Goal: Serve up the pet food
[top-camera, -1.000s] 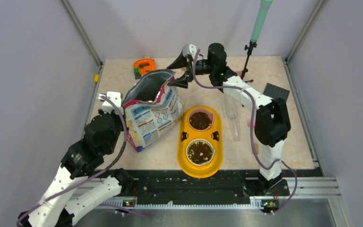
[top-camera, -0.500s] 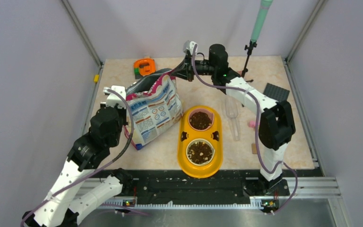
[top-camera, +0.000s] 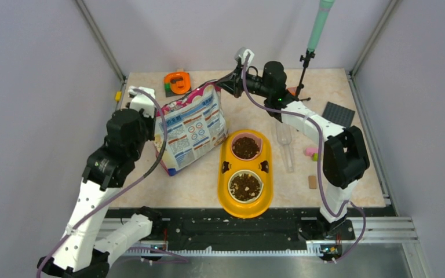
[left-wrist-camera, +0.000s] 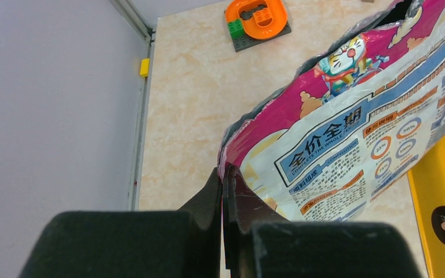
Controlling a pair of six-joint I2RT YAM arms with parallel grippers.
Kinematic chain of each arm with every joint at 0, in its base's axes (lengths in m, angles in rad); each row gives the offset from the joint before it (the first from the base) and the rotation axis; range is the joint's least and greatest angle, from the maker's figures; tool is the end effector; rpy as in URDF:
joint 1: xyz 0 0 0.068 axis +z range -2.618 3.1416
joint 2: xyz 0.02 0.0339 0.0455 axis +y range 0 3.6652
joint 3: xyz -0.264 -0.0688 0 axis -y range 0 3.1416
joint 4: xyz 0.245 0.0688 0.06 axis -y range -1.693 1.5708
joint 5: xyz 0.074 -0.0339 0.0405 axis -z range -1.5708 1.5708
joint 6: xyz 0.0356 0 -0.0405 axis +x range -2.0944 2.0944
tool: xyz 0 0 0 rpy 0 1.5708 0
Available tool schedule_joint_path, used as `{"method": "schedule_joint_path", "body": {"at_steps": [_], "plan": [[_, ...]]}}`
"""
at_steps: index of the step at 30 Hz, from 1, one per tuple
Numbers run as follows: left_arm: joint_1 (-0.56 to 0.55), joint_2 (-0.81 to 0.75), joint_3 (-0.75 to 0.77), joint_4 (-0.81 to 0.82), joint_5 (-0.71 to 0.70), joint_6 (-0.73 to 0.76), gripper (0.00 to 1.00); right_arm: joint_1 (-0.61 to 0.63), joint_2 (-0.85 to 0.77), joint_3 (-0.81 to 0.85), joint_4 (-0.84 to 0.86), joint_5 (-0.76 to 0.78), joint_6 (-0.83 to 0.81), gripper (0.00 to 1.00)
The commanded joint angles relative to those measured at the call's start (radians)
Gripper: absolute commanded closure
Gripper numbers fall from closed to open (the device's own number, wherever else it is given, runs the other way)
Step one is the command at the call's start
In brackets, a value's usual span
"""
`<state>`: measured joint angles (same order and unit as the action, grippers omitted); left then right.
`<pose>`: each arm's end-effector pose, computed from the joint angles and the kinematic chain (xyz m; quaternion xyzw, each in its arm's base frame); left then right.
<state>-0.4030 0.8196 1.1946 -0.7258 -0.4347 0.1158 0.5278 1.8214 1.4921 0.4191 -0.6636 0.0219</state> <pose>0.1398 -0.0433 0.4155 0.0859 0.8053 0.0949 0.5789 0.3676 0.2397 0.3560 -0.3924 0.5574 0.4009 0.6120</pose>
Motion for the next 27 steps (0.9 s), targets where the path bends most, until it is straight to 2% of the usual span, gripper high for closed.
{"method": "schedule_joint_path", "body": {"at_steps": [1,5,6,7,8,11,15,19,23,26,27], "plan": [[0.025,0.113,0.280,-0.112,0.266,0.013,0.46,-0.038,-0.065,0.058,0.185,0.153,-0.016,1.00],[0.025,0.255,0.441,-0.217,0.326,0.007,0.34,-0.025,-0.065,0.061,0.173,0.147,-0.016,1.00],[0.024,0.286,0.480,-0.236,0.346,0.012,0.24,-0.023,-0.064,0.062,0.168,0.147,-0.045,1.00],[0.024,0.313,0.514,-0.256,0.372,0.019,0.10,-0.021,-0.065,0.061,0.163,0.147,-0.052,1.00],[0.025,0.339,0.543,-0.280,0.397,0.029,0.07,-0.019,-0.067,0.060,0.154,0.146,-0.059,1.00],[0.024,0.398,0.585,-0.325,0.454,0.039,0.06,-0.014,-0.077,0.059,0.124,0.148,-0.088,1.00],[0.035,0.449,0.558,-0.331,0.444,0.054,0.04,-0.014,-0.089,0.051,0.111,0.144,-0.102,1.00],[0.144,0.521,0.567,-0.344,0.551,0.048,0.04,-0.014,-0.099,0.028,0.124,0.151,-0.107,1.00],[0.167,0.555,0.571,-0.366,0.606,0.040,0.04,-0.013,-0.105,0.011,0.114,0.157,-0.114,1.00],[0.167,0.567,0.554,-0.365,0.626,0.042,0.07,-0.014,-0.107,0.008,0.104,0.157,-0.123,1.00],[0.168,0.572,0.550,-0.364,0.640,0.044,0.12,-0.014,-0.108,0.008,0.104,0.157,-0.124,1.00]]}}
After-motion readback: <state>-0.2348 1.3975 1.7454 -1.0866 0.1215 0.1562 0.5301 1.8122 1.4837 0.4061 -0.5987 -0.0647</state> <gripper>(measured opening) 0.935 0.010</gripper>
